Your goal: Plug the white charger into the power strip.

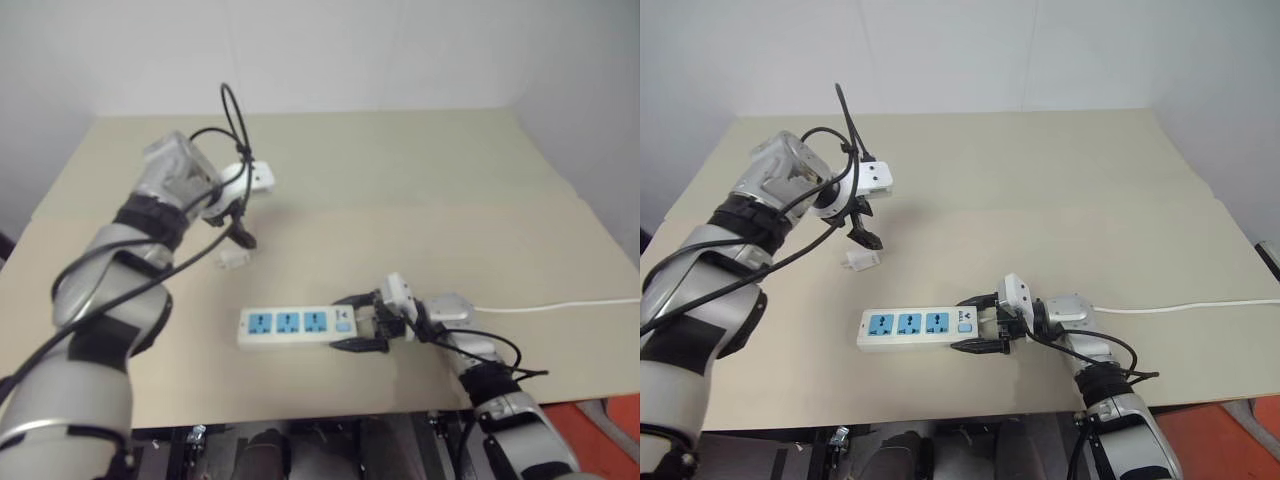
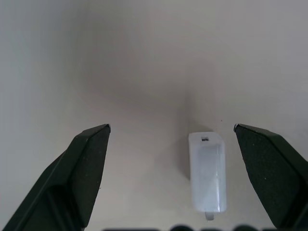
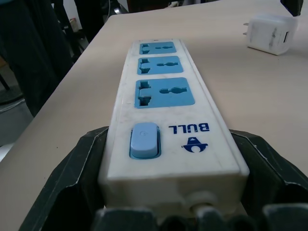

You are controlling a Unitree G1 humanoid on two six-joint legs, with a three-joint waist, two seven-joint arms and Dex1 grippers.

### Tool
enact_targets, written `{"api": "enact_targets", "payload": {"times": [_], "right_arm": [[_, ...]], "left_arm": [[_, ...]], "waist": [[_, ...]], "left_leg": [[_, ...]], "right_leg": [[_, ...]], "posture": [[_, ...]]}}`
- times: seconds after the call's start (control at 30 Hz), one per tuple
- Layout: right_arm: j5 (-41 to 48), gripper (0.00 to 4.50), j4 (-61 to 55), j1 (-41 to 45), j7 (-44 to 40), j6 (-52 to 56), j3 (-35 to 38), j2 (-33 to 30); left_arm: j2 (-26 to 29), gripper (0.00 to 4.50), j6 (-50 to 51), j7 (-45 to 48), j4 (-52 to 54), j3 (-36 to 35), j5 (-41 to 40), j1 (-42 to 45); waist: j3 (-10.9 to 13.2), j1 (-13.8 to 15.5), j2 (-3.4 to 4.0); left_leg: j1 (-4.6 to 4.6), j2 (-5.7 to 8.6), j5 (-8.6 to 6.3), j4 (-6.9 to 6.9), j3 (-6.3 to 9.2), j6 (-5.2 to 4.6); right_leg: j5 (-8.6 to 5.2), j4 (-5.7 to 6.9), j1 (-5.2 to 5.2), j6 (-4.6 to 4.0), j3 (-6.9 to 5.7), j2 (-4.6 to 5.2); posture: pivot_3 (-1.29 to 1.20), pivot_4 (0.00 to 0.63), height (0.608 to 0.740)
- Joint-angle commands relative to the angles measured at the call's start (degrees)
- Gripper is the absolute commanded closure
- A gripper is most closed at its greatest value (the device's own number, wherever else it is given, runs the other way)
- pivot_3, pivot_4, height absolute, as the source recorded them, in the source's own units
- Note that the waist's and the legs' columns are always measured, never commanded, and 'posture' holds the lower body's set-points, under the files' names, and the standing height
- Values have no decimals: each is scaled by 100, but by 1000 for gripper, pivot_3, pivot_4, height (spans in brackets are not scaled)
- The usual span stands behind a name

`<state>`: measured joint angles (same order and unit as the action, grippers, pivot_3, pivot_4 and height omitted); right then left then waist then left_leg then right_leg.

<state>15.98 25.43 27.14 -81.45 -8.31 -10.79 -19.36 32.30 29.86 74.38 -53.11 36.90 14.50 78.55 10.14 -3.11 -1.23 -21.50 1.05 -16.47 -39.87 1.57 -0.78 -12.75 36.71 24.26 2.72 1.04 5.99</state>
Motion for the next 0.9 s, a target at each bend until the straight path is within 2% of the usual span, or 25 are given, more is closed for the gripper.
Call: {"api": "enact_targets", "payload": {"times": [0.03,0.17,0.9], "right_arm": [[-65,1058,-166,-251,47,8,-103,-21],[-148,1058,-313,-402,194,34,-135,-39],[-211,1058,-816,-719,641,317,-189,-101]], "left_arm": [[-110,0,-272,48,-454,20,358,241],[-293,0,-370,298,-772,-53,461,237],[-884,0,-854,72,-1452,-134,1146,62]], "waist": [[0,4,0],[0,35,-1],[-2,55,-5]], "left_leg": [[0,0,-1,0,0,-1],[-4,0,-1,0,1,-2],[-4,1,-2,-3,3,-3]], "right_leg": [[0,0,0,0,0,0],[0,-1,2,1,0,0],[-1,1,0,1,-2,0]], "posture": [[0,150,740],[0,150,740],[0,150,740]]}}
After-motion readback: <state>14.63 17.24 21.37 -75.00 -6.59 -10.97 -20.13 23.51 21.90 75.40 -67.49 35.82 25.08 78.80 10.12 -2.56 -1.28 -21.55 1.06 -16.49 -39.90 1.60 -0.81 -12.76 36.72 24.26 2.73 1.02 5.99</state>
